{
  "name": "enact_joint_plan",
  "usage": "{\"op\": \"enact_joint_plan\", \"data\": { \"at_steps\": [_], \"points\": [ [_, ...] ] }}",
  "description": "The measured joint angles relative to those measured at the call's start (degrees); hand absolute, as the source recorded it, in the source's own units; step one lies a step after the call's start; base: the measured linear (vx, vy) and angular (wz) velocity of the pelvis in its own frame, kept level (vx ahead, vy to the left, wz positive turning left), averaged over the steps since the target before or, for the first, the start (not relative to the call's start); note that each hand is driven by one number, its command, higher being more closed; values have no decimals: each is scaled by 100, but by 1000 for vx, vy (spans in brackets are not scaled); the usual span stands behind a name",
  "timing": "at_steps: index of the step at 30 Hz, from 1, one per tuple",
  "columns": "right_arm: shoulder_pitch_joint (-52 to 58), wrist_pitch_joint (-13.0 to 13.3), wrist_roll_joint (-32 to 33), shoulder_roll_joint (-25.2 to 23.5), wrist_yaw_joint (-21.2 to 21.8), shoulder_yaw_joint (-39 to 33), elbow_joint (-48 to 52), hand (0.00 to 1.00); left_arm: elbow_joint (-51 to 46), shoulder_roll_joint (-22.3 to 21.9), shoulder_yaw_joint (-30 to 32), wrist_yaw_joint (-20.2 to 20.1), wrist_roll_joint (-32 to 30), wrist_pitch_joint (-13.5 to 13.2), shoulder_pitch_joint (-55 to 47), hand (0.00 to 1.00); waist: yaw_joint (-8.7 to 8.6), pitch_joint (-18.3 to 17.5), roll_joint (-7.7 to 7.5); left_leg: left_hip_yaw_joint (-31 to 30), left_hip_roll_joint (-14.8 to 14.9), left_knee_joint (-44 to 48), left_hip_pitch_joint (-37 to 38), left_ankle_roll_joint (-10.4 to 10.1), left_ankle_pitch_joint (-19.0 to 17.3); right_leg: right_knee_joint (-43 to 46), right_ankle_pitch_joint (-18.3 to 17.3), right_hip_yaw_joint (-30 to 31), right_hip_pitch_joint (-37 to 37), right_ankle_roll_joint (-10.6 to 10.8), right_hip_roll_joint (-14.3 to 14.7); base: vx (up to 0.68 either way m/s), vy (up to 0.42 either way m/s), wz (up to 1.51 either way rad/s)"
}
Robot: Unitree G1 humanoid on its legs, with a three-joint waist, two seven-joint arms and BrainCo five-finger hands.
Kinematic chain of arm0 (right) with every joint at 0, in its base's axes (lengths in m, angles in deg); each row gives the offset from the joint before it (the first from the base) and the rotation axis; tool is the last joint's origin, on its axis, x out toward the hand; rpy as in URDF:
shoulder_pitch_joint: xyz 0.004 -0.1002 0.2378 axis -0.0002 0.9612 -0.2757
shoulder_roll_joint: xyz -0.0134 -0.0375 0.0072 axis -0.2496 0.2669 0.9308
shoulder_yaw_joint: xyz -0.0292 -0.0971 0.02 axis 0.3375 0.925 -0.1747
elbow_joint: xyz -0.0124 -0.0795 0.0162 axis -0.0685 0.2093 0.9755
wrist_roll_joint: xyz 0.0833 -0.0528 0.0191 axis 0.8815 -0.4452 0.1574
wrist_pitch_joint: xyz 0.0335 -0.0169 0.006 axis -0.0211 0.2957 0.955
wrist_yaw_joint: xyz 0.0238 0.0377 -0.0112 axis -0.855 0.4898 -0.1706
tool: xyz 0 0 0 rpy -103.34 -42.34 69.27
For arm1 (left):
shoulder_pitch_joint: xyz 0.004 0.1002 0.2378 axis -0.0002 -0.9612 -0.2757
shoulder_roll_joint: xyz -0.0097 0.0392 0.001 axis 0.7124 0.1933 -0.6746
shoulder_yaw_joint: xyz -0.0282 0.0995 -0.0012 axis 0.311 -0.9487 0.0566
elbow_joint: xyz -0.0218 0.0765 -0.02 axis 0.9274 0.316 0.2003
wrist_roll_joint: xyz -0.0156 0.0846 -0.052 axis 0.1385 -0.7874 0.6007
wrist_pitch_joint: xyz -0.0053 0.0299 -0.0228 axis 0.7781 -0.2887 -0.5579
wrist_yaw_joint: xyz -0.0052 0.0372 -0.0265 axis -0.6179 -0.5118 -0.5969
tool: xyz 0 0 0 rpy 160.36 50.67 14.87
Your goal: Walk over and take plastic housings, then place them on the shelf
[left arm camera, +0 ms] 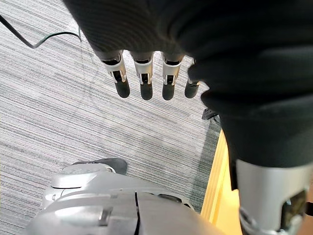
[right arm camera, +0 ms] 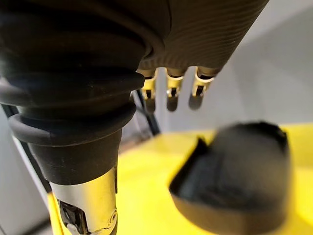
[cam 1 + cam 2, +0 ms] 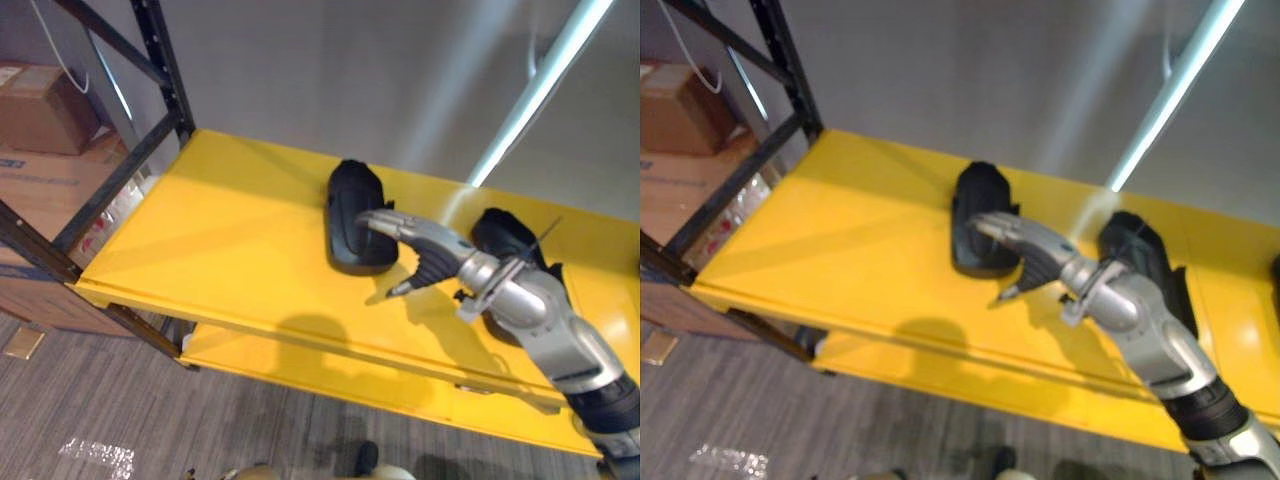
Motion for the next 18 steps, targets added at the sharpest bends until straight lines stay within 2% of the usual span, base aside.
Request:
{"op": "enact_joint_plan", "data": {
  "at_steps": [7, 10, 18],
  "points": [
    [-26, -439, -379, 100, 447, 177, -301, 0, -4, 11, -3, 0, 0, 4, 0, 0, 50, -23, -20, 0, -3, 2, 0, 0, 0, 3, 0, 0, 1, 0, -4, 0, 0, 0],
    [-51, -515, -494, 100, 569, 209, -481, 0, -11, 13, -7, 0, 6, 20, 3, 0, 58, -23, -20, 0, -3, 2, -1, 0, 0, 3, 0, 0, 1, 0, -4, 0, 0, 0],
    [-99, -503, -540, 99, 859, 348, -648, 0, -52, 21, -12, 0, 10, 131, 10, 0, 67, -22, -19, 0, -1, 6, -7, 0, 0, 3, -1, 1, -1, -1, -3, 0, 0, 0]
  ]
}}
